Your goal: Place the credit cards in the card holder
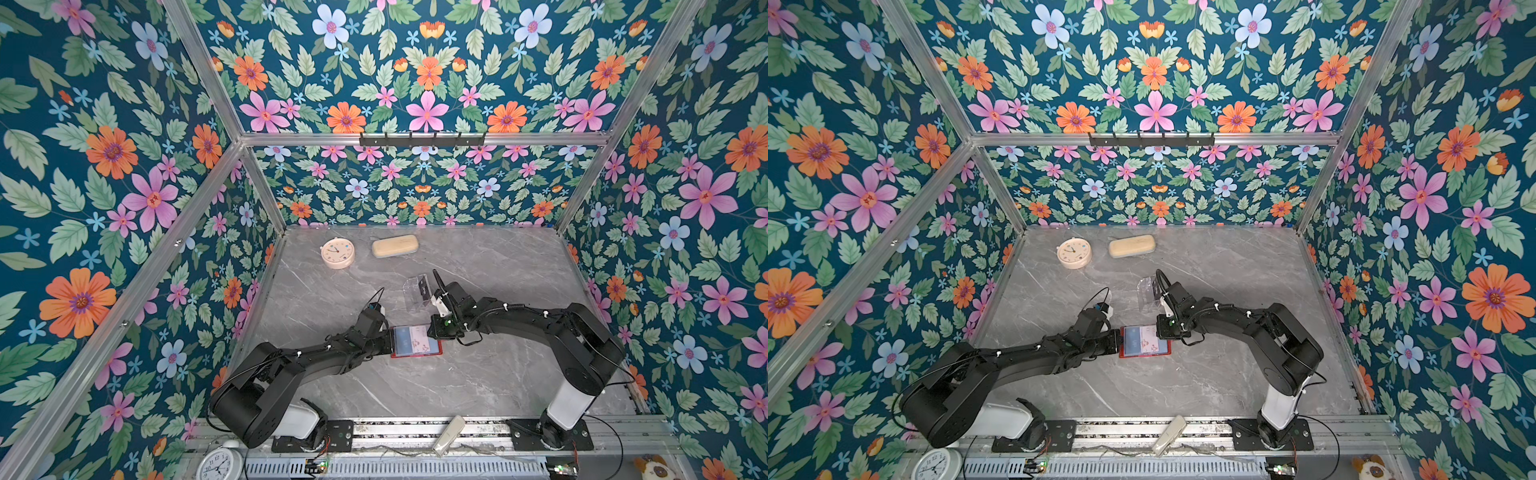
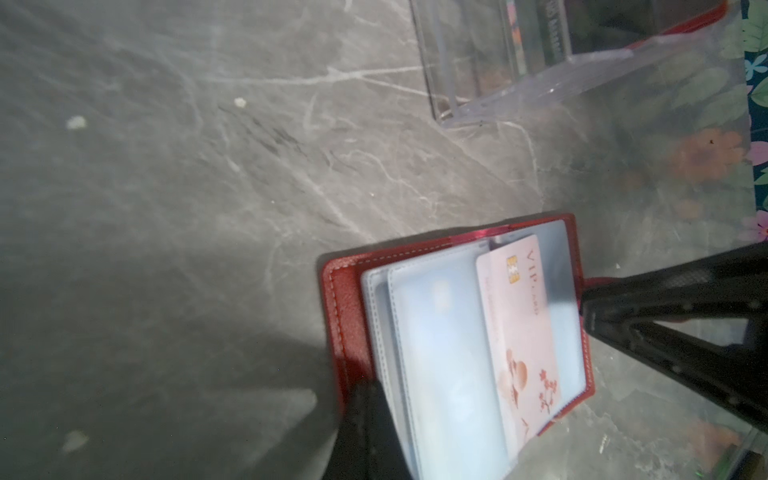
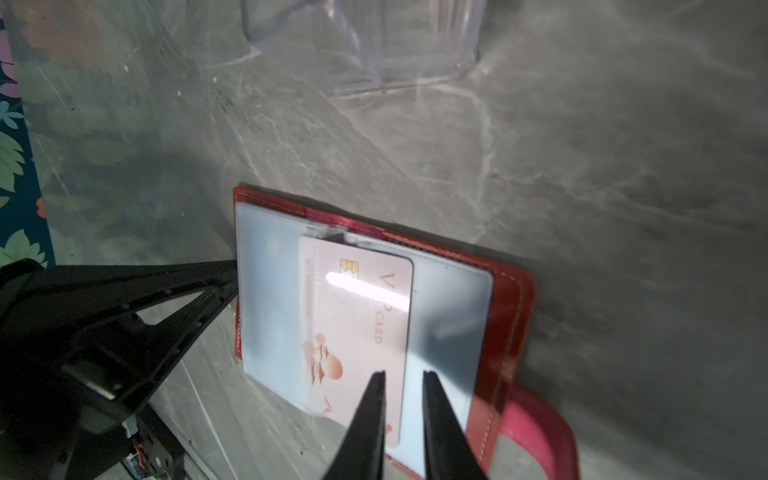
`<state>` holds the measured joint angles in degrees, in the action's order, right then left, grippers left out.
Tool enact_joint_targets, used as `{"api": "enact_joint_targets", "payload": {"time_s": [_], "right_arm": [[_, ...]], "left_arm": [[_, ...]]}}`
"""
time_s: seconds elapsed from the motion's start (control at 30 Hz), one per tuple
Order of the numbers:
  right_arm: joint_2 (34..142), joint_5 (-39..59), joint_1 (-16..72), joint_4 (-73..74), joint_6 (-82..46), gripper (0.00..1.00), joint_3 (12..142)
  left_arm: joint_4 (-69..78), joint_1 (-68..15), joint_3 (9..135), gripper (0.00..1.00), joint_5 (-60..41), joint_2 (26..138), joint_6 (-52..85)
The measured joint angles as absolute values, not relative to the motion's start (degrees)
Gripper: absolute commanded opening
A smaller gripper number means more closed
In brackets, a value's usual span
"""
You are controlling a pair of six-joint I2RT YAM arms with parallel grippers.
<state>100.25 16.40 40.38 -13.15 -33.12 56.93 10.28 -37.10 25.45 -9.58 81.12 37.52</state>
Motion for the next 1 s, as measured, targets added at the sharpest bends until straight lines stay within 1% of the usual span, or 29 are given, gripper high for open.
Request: {"api": "enact_joint_targets", "payload": {"time_s": [0.1,0.13,0.27,0.43,0.73,0.87,1.0], "right_arm": [[100.55,15.75,40.6,-14.46,-32.82,0.03,57.34],[100.79,15.27,40.71,-15.11,-32.53,0.02,57.65],[102.26,14.55,41.12,-16.71,-32.58,0.02,58.96],[103.85,14.35,41.63,-18.06,-32.23,0.04,60.71],[106.56,12.78,42.87,-21.34,-31.31,0.15,64.62],[107.13,12.86,43.27,-22.17,-31.11,0.23,65.67],[107.0,12.93,43.44,-22.17,-30.92,0.28,65.8]], "left_arm": [[10.28,-37.1,25.43,0.0,-9.56,81.12,37.52],[10.28,-37.1,25.43,0.0,-9.56,81.12,37.52],[10.31,-37.12,25.34,0.0,-9.54,81.1,37.54],[10.37,-37.12,25.28,0.0,-9.52,81.06,37.56],[10.63,-37.12,25.08,0.0,-9.47,80.97,37.74],[10.7,-37.12,25.02,0.0,-9.45,80.97,37.74],[10.7,-37.12,24.97,0.0,-9.43,80.79,37.74]]}}
